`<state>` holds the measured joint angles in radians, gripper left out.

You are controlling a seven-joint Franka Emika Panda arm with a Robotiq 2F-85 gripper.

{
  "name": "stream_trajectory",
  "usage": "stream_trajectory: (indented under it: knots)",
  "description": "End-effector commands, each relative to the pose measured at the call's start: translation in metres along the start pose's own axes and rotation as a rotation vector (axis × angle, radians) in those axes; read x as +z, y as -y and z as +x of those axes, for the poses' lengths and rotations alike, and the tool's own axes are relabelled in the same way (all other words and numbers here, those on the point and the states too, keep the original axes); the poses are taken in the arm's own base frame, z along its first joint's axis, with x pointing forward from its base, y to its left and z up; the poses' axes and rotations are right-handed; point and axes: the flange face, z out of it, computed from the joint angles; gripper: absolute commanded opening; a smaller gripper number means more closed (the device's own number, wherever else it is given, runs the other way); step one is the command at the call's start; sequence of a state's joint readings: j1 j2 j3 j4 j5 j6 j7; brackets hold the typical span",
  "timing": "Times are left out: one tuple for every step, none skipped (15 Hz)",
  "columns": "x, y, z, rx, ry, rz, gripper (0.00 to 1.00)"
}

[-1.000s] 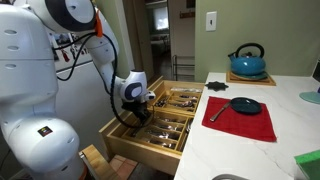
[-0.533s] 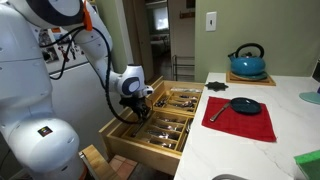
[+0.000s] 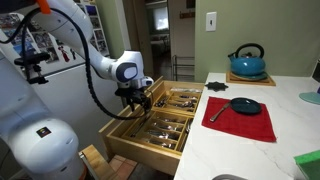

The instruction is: Put the knife inside the drawer

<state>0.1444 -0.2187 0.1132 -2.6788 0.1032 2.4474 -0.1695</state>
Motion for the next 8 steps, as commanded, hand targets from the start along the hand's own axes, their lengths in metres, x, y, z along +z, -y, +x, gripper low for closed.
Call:
stream_trajectory:
  knots:
    - [-0.042, -0.034, -0.027, 0.018, -0.004, -0.017, 1.0]
    - [-0.053, -0.045, -0.03, 0.036, -0.005, -0.029, 1.0]
    - [-0.063, -0.056, -0.034, 0.04, -0.002, -0.029, 1.0]
    - [-0.073, -0.067, -0.04, 0.053, 0.003, -0.038, 1.0]
    - [-0.082, -0.077, -0.045, 0.052, 0.006, -0.04, 1.0]
    - [-0.09, -0.086, -0.051, 0.053, 0.009, -0.05, 1.0]
    - [-0.098, -0.094, -0.056, 0.037, 0.014, -0.066, 1.0]
    - [-0.103, -0.102, -0.061, 0.021, 0.026, -0.08, 1.0]
